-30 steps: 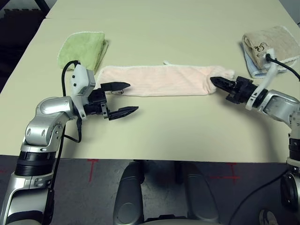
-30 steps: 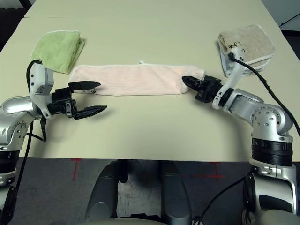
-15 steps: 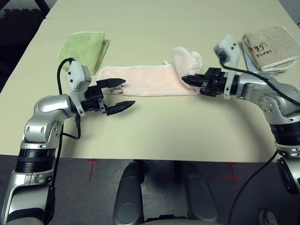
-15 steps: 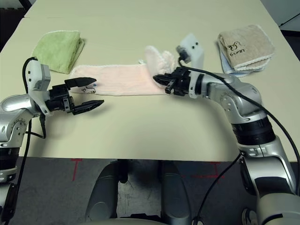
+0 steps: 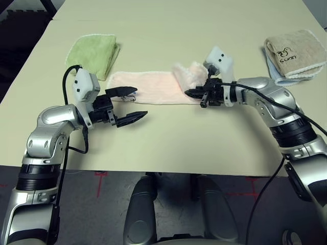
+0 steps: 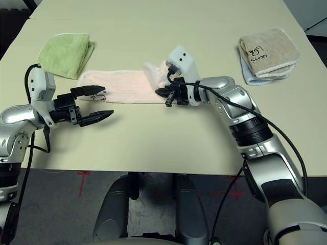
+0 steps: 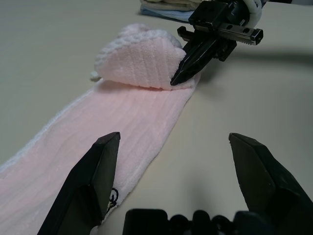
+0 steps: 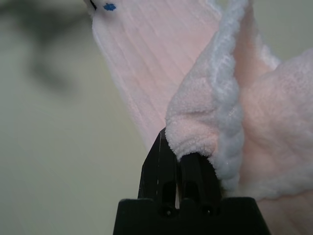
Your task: Fold the towel and set it aside.
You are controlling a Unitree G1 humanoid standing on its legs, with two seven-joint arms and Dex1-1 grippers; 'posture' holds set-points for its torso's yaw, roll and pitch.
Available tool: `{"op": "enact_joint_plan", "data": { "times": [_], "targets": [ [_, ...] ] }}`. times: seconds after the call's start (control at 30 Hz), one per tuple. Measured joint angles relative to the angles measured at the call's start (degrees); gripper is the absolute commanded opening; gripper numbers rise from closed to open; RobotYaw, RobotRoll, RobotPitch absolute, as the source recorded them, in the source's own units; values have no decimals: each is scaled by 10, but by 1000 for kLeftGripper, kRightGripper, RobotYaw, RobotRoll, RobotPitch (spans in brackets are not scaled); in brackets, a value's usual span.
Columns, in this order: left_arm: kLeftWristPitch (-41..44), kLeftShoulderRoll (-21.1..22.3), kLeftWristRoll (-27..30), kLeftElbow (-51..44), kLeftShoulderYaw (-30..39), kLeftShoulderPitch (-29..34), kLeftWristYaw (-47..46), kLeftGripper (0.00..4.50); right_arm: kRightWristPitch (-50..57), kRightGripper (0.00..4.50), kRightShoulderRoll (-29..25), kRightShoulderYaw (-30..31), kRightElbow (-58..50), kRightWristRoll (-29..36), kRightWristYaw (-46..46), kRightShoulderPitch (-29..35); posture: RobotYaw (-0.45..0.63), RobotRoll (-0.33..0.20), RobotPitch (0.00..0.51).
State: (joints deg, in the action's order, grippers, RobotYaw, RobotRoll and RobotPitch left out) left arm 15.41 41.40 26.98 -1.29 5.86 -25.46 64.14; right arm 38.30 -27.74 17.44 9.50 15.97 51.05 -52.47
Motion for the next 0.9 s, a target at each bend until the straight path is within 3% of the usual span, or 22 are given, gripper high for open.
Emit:
{"op": "enact_joint_plan", "data": {
  "times": [0.37,0.9],
  "targets": [
    [0,0,0,0,0,0,-4,4500,-4,4467,17,-3,1,-11,30,-21,-21,0,237],
    [0,-4,0,0,-1,0,-6,4500,-4,4467,-15,29,-73,-26,124,-18,-16,0,234]
  ]
}}
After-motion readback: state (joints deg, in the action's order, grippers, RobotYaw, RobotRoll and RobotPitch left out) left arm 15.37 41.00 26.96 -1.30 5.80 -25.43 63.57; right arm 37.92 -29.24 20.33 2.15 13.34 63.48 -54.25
